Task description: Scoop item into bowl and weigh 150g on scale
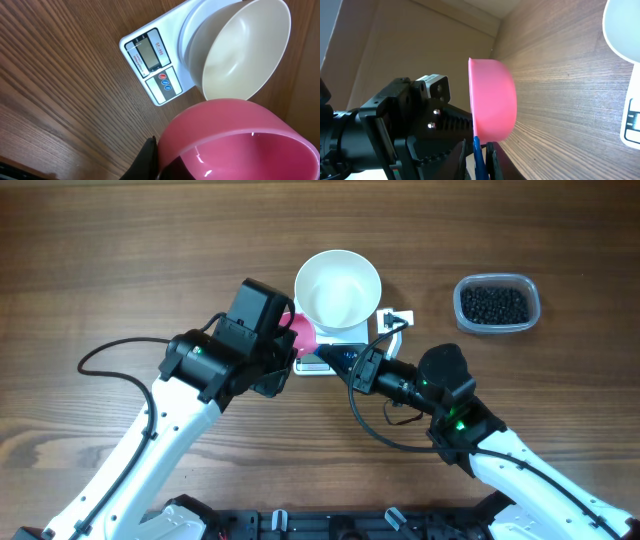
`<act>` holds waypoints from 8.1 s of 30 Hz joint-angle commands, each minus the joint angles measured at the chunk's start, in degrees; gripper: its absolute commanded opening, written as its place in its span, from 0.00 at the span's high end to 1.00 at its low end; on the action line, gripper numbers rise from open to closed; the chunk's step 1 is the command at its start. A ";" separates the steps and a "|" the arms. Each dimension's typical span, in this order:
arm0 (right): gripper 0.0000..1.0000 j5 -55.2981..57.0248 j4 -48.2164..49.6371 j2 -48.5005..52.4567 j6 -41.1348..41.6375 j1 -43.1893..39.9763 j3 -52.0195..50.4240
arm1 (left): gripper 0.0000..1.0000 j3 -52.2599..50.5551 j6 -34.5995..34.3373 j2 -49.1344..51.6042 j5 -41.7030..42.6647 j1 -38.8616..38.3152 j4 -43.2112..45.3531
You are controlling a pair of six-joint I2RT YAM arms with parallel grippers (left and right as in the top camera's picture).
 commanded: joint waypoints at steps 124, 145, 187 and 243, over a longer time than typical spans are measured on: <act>0.96 48.78 -87.95 -14.91 -38.56 -15.47 47.04 | 0.96 -20.09 35.08 26.08 -12.52 -12.94 54.31; 0.96 45.90 -70.97 -0.48 -38.99 -15.47 47.04 | 0.00 -11.41 109.07 -32.04 -5.11 -5.20 2.82; 0.96 32.76 -89.15 -8.83 -49.44 -15.47 47.04 | 0.00 13.25 123.62 -3.74 15.37 16.44 -16.15; 0.96 36.24 -80.70 37.68 -83.95 -37.62 52.02 | 0.00 13.25 123.62 -3.63 15.39 16.44 -13.18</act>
